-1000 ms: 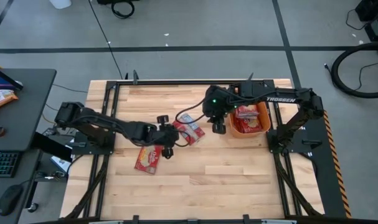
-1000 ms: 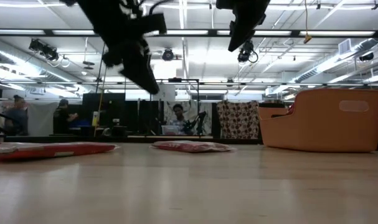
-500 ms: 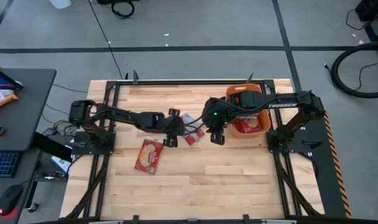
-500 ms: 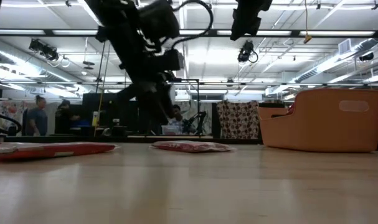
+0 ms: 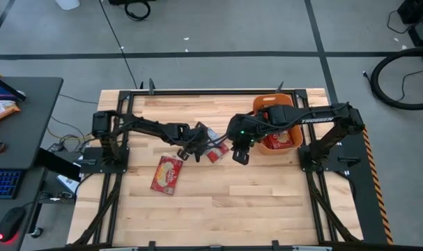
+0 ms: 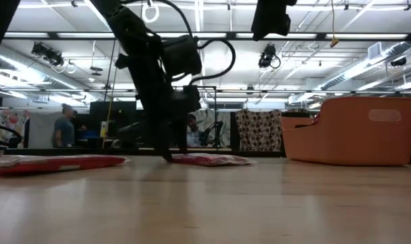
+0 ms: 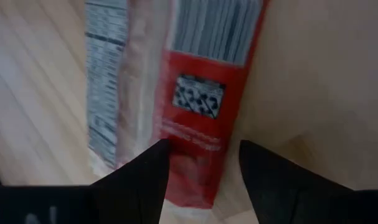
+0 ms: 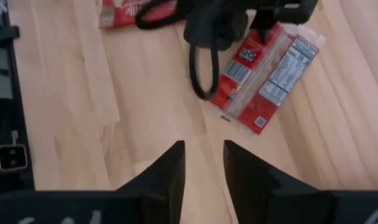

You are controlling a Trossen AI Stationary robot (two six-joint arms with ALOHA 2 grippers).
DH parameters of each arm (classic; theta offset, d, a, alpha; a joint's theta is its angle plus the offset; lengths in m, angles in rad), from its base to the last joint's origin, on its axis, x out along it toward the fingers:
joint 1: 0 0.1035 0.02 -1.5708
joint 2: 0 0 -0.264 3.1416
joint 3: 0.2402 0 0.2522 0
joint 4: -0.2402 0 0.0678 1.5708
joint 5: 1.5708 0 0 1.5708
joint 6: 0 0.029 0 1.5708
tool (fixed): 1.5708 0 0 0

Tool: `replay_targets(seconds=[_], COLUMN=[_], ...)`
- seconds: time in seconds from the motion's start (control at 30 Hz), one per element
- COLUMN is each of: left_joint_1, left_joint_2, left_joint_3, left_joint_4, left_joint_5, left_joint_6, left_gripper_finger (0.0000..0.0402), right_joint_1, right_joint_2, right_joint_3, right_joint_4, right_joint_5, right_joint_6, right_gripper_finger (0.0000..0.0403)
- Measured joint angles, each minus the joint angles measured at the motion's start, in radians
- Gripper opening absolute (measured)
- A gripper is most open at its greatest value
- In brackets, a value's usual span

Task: Sort popcorn bags into baskets
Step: Put the red popcorn bag into the orange bin

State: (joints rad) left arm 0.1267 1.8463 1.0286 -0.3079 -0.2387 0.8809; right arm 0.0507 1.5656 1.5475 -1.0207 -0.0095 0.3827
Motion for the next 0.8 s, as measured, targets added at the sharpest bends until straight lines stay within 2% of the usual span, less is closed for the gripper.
replay_targets(seconds=[0.13,0.23,0.43,0.53,0.63,0.8], left_joint_1=[0.010,0.011,0.011,0.011,0.015,0.019], left_joint_2=[0.029,0.034,0.036,0.033,0.021,-0.036], left_joint_3=[0.005,0.005,0.003,0.006,0.020,0.068], left_joint_4=[-0.001,0.002,0.010,0.005,-0.031,-0.156], left_joint_5=[-0.010,-0.010,-0.012,-0.028,-0.033,0.052], left_joint_6=[0.044,0.048,0.047,0.000,-0.089,-0.193], left_gripper_finger=[0.0190,0.0164,0.0061,0.0014,0.0010,0.0004], right_joint_1=[0.005,0.007,0.007,0.006,0.006,-0.012], right_joint_2=[0.000,0.000,0.000,0.000,0.000,0.000], right_joint_3=[0.000,0.000,0.000,0.000,0.000,0.000], right_joint_4=[0.004,0.015,0.063,0.062,0.045,0.018], right_joint_5=[0.021,0.024,0.058,0.086,0.115,0.124], right_joint_6=[0.029,0.043,0.044,0.009,-0.065,-0.175], right_gripper_finger=[0.0114,0.0114,0.0114,0.0114,0.0114,0.0116])
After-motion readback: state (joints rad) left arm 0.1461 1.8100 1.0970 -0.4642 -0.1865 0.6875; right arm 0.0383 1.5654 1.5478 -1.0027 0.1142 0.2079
